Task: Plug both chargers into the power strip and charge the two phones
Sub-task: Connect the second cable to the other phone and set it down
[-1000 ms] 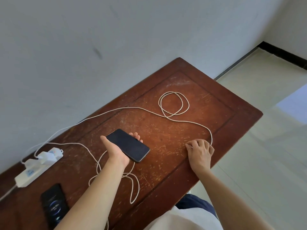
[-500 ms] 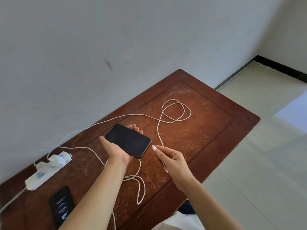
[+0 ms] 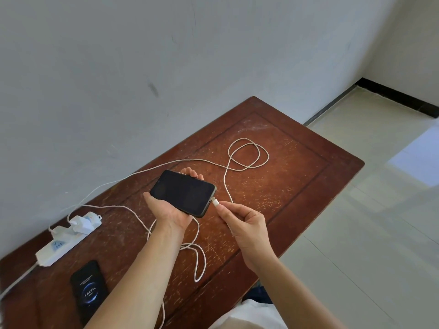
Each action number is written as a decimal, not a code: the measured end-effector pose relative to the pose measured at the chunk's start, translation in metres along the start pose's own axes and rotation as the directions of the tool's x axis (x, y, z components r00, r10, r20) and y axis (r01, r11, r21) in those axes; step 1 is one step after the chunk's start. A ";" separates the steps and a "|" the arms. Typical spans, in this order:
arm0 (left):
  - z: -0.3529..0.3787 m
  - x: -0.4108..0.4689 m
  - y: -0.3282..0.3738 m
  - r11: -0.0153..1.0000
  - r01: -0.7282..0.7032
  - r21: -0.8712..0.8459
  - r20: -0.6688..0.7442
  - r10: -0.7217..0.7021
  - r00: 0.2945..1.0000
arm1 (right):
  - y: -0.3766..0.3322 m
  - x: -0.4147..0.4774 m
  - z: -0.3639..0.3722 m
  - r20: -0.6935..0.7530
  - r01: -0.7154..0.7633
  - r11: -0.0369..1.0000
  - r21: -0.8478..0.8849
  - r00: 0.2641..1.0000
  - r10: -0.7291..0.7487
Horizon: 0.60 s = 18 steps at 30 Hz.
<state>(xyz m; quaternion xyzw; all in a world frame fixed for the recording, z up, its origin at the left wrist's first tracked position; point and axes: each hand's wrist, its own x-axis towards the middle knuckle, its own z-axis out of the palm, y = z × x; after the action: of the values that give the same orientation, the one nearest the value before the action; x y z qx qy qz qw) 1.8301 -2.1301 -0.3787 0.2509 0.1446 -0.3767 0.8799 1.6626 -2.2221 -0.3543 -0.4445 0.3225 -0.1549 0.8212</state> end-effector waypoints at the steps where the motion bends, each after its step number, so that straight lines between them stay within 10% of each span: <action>1: 0.000 -0.001 -0.001 1.000 -0.004 -0.003 -0.002 0.004 1.000 | -0.001 -0.001 -0.001 0.006 -0.002 1.000 -0.010 1.000 0.002; 18: 0.013 -0.006 0.006 0.967 -0.069 0.246 0.127 0.038 0.991 | -0.028 -0.009 -0.004 0.015 -0.016 0.963 -0.270 1.000 0.021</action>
<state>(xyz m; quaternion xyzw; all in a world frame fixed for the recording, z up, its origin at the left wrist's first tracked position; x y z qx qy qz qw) 1.8317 -2.1302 -0.3636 0.3398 0.0354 -0.3827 0.8584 1.6542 -2.2352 -0.3290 -0.5507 0.3373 -0.0978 0.7572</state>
